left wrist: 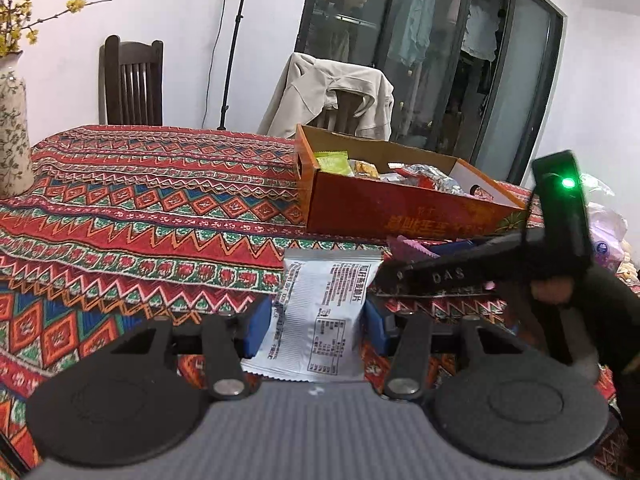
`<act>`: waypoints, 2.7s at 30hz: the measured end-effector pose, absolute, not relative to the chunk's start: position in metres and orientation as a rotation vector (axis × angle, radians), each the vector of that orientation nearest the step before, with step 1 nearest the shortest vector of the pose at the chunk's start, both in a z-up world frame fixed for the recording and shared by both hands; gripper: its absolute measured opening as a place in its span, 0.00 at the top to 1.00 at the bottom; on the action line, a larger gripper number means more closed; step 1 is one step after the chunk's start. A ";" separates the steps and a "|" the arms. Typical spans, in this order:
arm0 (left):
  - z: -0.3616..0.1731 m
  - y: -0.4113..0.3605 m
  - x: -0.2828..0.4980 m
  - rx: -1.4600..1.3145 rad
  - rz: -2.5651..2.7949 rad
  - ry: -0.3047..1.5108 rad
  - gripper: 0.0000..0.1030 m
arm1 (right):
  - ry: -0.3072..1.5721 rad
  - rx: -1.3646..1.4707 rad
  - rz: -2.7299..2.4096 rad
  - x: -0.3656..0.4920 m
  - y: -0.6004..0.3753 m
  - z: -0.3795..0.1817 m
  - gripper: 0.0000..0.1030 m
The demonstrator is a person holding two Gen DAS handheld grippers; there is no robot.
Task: Organize snacks
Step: 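Grasp a white packet with the left gripper while the right grasps a pink packet, then carry both packets into the cardboard box and open both grippers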
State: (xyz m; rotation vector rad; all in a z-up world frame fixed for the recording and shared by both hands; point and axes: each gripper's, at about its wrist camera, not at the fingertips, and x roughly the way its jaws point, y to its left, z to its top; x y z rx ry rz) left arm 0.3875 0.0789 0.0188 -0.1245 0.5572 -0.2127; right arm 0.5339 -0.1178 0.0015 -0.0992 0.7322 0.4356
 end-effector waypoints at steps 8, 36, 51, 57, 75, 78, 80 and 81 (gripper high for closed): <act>0.034 0.073 0.347 -0.137 -0.179 0.535 0.51 | 0.754 -0.044 0.441 0.531 -0.134 0.008 0.42; 0.064 -0.021 0.348 -0.057 -0.329 0.542 0.51 | 0.575 0.071 0.394 0.329 -0.259 0.049 0.47; 0.089 -0.033 0.568 -0.092 -0.336 0.576 0.51 | 0.486 0.047 0.395 0.509 -0.288 0.107 0.47; 0.056 -0.039 0.651 -0.097 -0.300 0.670 0.51 | 0.597 0.022 0.346 0.617 -0.287 0.093 0.47; 0.070 -0.043 0.658 -0.007 -0.300 0.628 0.29 | 0.652 -0.013 0.242 0.711 -0.276 0.072 0.18; 0.084 -0.038 0.632 0.009 -0.311 0.598 0.27 | 0.634 -0.014 0.251 0.692 -0.279 0.083 0.18; 0.095 -0.034 0.612 0.016 -0.330 0.570 0.25 | 0.618 -0.015 0.265 0.672 -0.280 0.094 0.17; 0.100 -0.032 0.600 0.019 -0.339 0.555 0.23 | 0.615 -0.019 0.279 0.662 -0.280 0.099 0.16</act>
